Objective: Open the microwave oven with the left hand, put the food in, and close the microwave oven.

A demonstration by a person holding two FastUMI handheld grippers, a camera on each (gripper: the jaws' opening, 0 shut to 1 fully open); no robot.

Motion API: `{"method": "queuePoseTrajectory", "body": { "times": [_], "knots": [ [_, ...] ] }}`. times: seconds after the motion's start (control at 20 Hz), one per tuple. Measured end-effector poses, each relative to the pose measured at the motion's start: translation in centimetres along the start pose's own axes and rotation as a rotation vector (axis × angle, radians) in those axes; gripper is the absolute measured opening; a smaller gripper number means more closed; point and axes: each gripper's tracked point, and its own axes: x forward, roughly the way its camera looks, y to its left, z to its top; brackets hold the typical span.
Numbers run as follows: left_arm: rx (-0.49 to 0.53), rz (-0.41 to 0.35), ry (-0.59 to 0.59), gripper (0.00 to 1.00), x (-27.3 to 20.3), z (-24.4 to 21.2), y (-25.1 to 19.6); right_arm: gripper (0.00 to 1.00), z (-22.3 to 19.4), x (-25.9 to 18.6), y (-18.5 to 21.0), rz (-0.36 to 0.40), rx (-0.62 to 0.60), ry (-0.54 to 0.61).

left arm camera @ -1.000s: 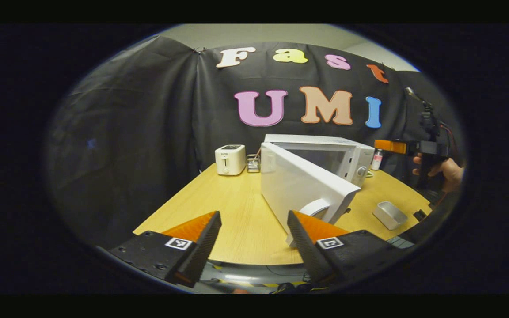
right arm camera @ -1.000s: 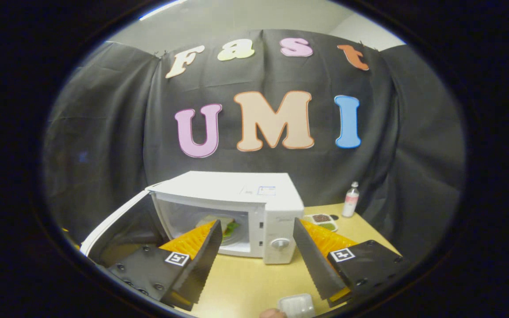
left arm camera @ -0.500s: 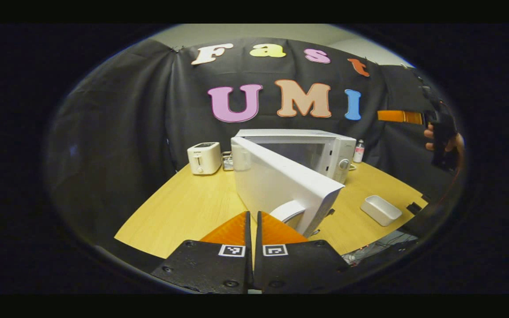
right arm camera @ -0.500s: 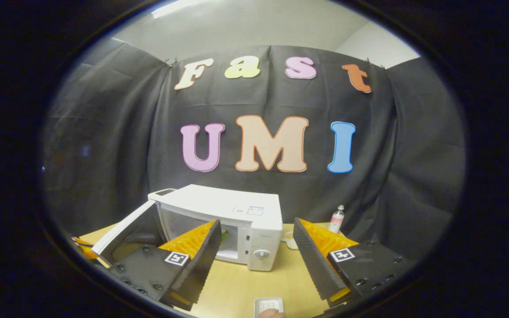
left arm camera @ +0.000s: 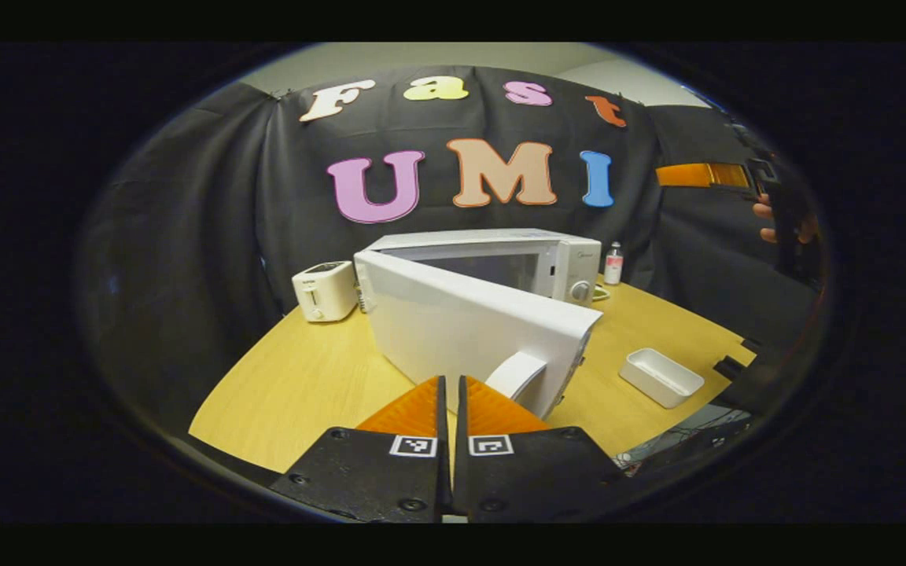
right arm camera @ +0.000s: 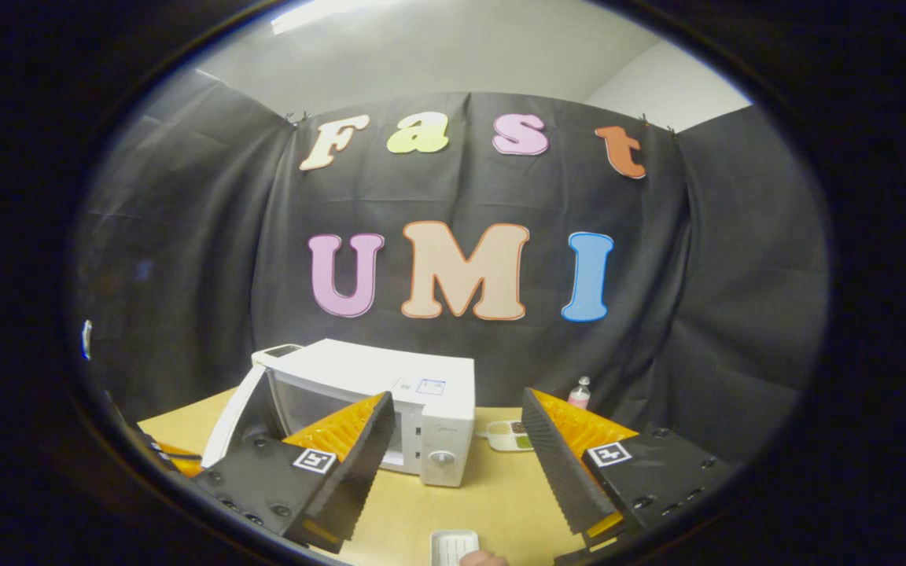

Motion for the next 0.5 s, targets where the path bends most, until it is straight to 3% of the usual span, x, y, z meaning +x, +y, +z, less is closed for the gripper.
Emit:
{"method": "queuePoseTrajectory", "body": {
  "times": [0.1, 0.15, 0.2, 0.25, 0.35, 0.4, 0.5],
  "knots": [
    [0.0, -0.009, -0.005, 0.0, 0.9, 0.3, -0.7, 0.91, 0.5, -0.4, -0.5, -0.008, 0.013, -0.007],
    [0.0, -0.015, -0.011, 0.0, 1.5, 0.5, -1.2, 0.99, 0.8, -0.6, -0.8, -0.011, 0.014, -0.012],
    [0.001, -0.022, -0.014, 0.0, 2.1, 0.6, -1.7, 0.99, 0.9, -0.8, -0.9, -0.01, 0.009, -0.018],
    [0.001, -0.029, -0.013, 0.0, 2.6, 0.7, -2.2, 0.91, 1.0, -0.9, -1.0, -0.009, 0.002, -0.023],
    [0.0, -0.039, -0.009, 0.0, 3.7, 0.7, -3.0, 0.91, 1.0, -1.5, -1.7, -0.018, 0.007, -0.025],
    [-0.003, -0.044, -0.011, 0.01, 4.2, 0.9, -3.3, 0.99, 1.2, -1.7, -2.0, -0.025, 0.018, -0.028],
    [-0.004, -0.055, -0.022, 0.01, 5.4, 1.5, -4.2, 0.99, 1.7, -2.1, -2.5, -0.036, 0.033, -0.035]
  ]
}}
